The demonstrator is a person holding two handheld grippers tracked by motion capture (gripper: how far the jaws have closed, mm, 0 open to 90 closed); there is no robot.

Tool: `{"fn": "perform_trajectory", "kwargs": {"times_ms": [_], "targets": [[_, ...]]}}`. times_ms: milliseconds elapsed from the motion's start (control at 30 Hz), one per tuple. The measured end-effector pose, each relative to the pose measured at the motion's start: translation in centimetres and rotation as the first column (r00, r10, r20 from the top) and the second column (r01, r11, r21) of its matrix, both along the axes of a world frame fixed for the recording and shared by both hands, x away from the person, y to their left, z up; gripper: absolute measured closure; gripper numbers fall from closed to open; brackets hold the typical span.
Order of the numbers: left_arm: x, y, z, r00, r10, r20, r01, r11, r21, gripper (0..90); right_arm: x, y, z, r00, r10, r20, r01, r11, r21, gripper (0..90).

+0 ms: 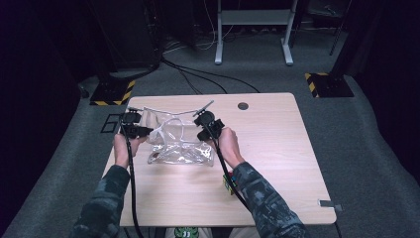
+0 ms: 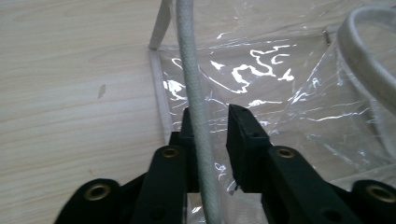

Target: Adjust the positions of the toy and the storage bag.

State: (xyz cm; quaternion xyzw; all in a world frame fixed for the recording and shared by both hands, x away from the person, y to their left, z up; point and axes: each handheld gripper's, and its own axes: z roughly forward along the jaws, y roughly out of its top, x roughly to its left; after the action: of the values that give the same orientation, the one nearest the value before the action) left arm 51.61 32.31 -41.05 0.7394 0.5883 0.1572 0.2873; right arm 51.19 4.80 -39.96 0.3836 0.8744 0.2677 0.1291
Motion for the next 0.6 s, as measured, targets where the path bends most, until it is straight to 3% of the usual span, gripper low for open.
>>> {"fn": "perform_trajectory", "kwargs": {"times_ms": [67, 100, 200, 267, 333, 600], "targets": [[0.0, -0.1, 0.0, 1.0, 0.0, 0.003, 0.0, 1.0, 0.008, 86.4, 0.0, 0.0, 0.0, 1.0, 0.002, -0.001, -0.002, 1.0, -0.005, 75.8], [0.0, -0.2, 0.1, 1.0, 0.0, 0.008, -0.001, 0.9994, 0.035, 87.6, -0.1, -0.1, -0.1, 1.0, -0.005, -0.004, 0.005, 1.0, -0.004, 78.6], [-0.1, -0.2, 0.4, 0.9998, -0.012, 0.014, 0.011, 0.9981, 0.061, 88.4, 0.0, -0.5, 0.1, 0.9999, 0.005, 0.015, -0.005, 1.0, -0.022, 82.4], [-0.1, -0.2, 0.4, 0.9996, -0.019, 0.02, 0.017, 0.9978, 0.065, 88.5, -0.1, -0.8, 0.3, 0.9999, -0.011, 0.01, 0.012, 1.0, -0.025, 84.1], [-0.2, -0.2, 0.7, 0.999, -0.035, 0.026, 0.033, 0.9959, 0.085, 88.6, 0.1, -1.5, 0.5, 0.9994, 0.003, 0.033, -0.002, 1.0, -0.028, 85.4], [-0.3, -0.2, 1.6, 0.9963, -0.082, 0.026, 0.079, 0.9931, 0.086, 88.9, 0.2, -4.0, 1.5, 0.9982, -0.031, 0.05, 0.033, 0.999, -0.036, 88.3]]}}
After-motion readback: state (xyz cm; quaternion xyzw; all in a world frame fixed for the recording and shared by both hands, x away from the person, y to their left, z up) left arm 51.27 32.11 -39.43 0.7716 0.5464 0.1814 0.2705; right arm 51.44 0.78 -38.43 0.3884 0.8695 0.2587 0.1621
